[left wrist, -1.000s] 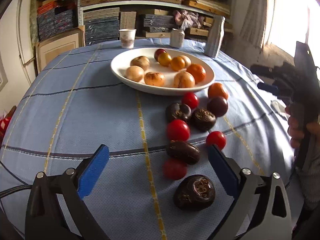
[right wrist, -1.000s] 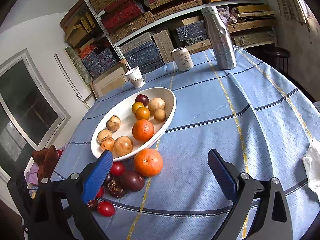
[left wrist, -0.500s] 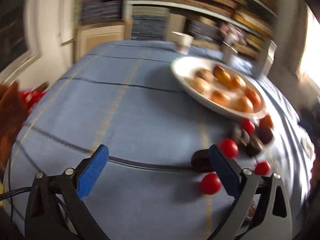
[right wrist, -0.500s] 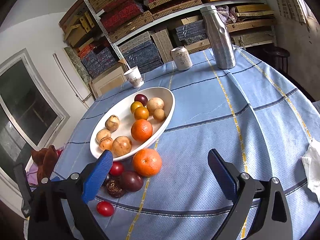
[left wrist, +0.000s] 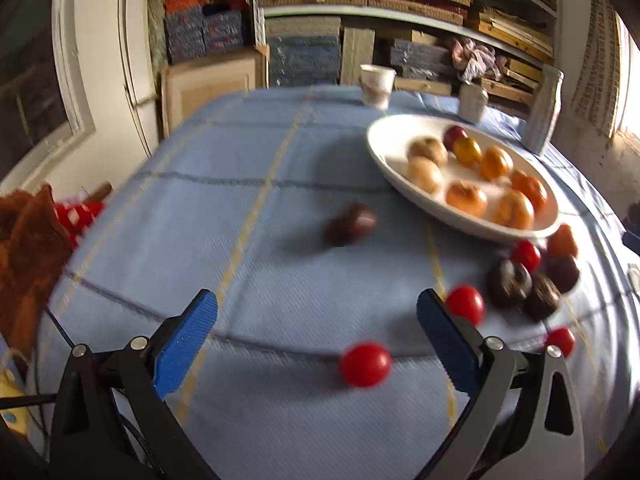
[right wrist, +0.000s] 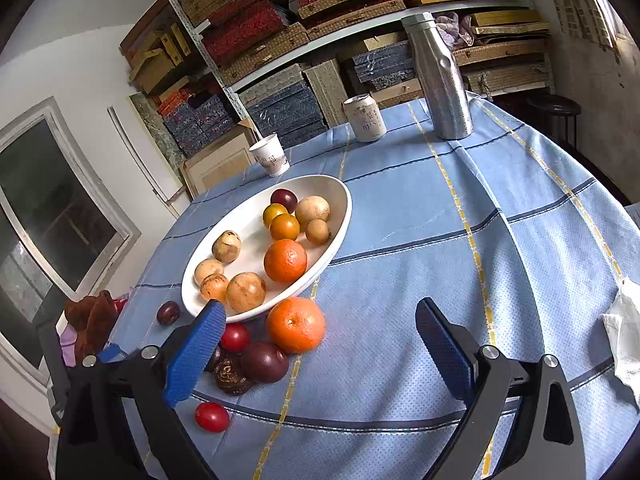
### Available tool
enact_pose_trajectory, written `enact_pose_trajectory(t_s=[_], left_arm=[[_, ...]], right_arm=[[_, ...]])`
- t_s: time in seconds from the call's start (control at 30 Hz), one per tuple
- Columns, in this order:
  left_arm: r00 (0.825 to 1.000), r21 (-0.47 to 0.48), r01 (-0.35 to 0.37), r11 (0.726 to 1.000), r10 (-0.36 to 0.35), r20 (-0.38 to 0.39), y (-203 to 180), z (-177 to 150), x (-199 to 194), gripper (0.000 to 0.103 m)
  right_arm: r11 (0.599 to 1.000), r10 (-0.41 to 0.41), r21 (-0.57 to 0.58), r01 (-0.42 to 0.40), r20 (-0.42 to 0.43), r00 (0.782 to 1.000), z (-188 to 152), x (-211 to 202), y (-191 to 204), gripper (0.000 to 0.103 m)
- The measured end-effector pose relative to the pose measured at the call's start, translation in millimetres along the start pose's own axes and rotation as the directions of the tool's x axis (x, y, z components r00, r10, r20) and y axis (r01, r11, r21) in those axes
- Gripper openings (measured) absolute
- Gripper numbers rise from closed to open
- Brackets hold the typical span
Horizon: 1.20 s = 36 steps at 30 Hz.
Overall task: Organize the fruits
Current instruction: 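Grasp a dark red fruit with the left tool while the right grasps a dark purple plum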
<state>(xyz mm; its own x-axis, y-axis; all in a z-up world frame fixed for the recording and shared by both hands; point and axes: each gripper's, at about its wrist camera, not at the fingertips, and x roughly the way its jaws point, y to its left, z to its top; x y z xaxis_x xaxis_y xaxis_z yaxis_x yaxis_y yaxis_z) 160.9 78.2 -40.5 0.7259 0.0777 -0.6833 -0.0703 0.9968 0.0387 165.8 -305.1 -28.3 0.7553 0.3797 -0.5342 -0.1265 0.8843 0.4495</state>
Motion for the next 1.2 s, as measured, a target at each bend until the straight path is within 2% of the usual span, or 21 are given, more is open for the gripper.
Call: enact_pose_trajectory(t_s=[0.07, 0.2, 0.3, 0.43, 0.63, 0.67, 0.7, 0.73, 0.87, 1.0, 1.2], left_arm=[[1.0, -0.006, 0.003, 1.0, -0.003, 0.011, 5, 11, 7, 0.098], [1.0, 0.031, 0.02, 0.999, -0.019, -0.017, 1, 24, 29, 0.098], [0.996, 0.081, 0.089, 0.993, -0.086, -0.035, -13, 23, 36, 0.098], [0.998, 0.146, 0.069, 0.987, -0.07, 0.001, -26, 25, 35, 0.098], [0.999, 0.135, 0.042, 0.99, -0.041, -0.007, -26, 30, 44, 0.098], [0.999, 0.138, 0.039, 0.99, -0.039, -0.006, -26, 30, 44, 0.096], [0.999, 0.141, 0.035, 0.989, -0.035, -0.008, -27, 30, 45, 0.089], [0.999, 0.145, 0.039, 0.989, -0.036, -0.018, -29, 31, 48, 0.077], [0.997, 0.132, 0.068, 0.989, -0.062, -0.052, -27, 31, 54, 0.058], [0.994, 0.118, 0.092, 0.989, -0.084, -0.068, -25, 30, 57, 0.058], [0.988, 0.184, 0.131, 0.974, -0.113, -0.105, -41, 27, 63, 0.058]], right_arm=[[1.0, -0.002, -0.001, 0.002, -0.004, 1.0, 0, 1, 0, 0.097], [1.0, -0.006, 0.0, 0.006, -0.005, 1.0, -1, 2, 1, 0.097], [1.0, -0.008, 0.007, 0.008, -0.01, 1.0, -1, 3, -1, 0.097], [1.0, -0.01, -0.001, 0.01, -0.016, 1.0, -1, 5, 0, 0.097], [1.0, -0.015, -0.003, 0.015, -0.023, 1.0, -1, 7, 0, 0.097], [1.0, -0.016, -0.004, 0.016, -0.024, 1.0, -1, 7, 0, 0.097], [1.0, -0.017, -0.006, 0.017, -0.025, 1.0, -2, 7, 0, 0.097], [1.0, -0.018, -0.008, 0.018, -0.026, 0.999, -2, 8, 0, 0.097], [1.0, -0.019, -0.013, 0.019, -0.03, 0.999, -2, 9, 1, 0.097], [1.0, -0.021, -0.016, 0.021, -0.035, 0.999, -3, 11, 2, 0.097], [0.999, -0.032, -0.024, 0.03, -0.051, 0.998, -5, 15, 3, 0.097]])
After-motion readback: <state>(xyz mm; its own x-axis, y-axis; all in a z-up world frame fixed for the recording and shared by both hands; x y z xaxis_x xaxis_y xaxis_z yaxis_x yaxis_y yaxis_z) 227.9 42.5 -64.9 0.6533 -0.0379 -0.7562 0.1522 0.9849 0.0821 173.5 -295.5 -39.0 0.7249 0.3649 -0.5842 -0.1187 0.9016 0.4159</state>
